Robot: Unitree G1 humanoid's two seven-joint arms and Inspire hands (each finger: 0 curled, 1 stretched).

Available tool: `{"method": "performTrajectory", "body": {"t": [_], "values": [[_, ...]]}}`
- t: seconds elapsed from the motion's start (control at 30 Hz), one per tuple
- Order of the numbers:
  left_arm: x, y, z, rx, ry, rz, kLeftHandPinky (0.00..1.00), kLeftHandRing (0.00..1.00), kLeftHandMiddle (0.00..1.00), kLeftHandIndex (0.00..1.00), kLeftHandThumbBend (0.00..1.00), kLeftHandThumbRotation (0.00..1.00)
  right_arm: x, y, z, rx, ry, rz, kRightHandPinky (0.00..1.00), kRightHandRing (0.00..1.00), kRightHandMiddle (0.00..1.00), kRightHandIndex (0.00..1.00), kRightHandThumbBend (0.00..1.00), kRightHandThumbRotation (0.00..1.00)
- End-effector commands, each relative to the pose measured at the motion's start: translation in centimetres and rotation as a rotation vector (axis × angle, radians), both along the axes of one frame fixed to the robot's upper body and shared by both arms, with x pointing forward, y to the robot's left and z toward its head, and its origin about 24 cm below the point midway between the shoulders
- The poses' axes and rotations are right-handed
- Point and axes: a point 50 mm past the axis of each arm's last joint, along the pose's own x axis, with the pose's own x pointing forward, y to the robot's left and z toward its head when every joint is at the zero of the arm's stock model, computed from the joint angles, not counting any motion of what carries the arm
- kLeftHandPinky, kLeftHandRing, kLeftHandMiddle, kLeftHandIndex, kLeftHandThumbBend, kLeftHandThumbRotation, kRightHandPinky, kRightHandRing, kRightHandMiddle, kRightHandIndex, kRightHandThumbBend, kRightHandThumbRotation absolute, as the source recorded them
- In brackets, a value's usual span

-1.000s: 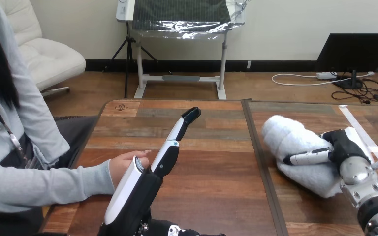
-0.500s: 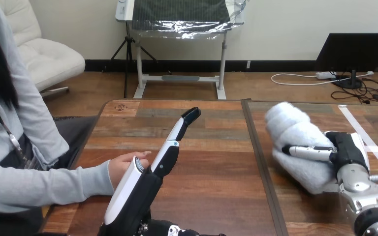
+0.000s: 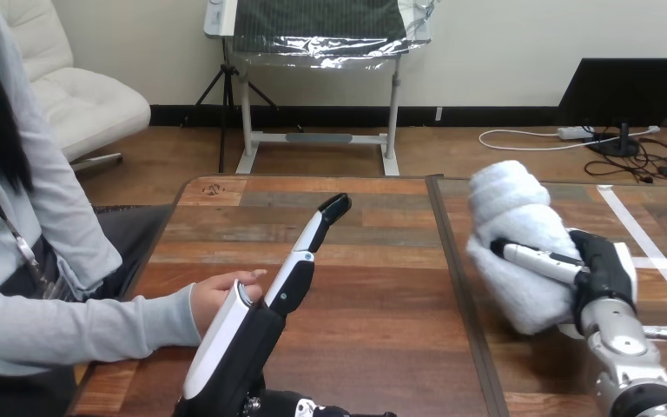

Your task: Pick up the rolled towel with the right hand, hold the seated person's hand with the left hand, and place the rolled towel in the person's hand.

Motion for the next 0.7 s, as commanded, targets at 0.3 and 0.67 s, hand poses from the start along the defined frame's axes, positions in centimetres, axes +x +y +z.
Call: {"method": "performTrajectory", "body": {"t": [0.3, 0.67], "values": [[0.9, 0.5, 1.3, -0.026, -0.058, 0.046, 0.99, 1.0, 1.0, 1.0, 1.0, 0.43, 2.4, 1.9, 4.1, 0.095, -0.32, 0.035, 0.3, 0.32, 0.39, 0.35, 0.73, 0.0], [1.0, 1.0, 1.4, -0.029, -0.053, 0.113, 0.87, 0.94, 0.97, 0.97, 1.0, 0.27, 2.3, 3.2, 4.5, 0.158, -0.419, 0.075, 0.33, 0.36, 0.4, 0.35, 0.71, 0.0]]}}
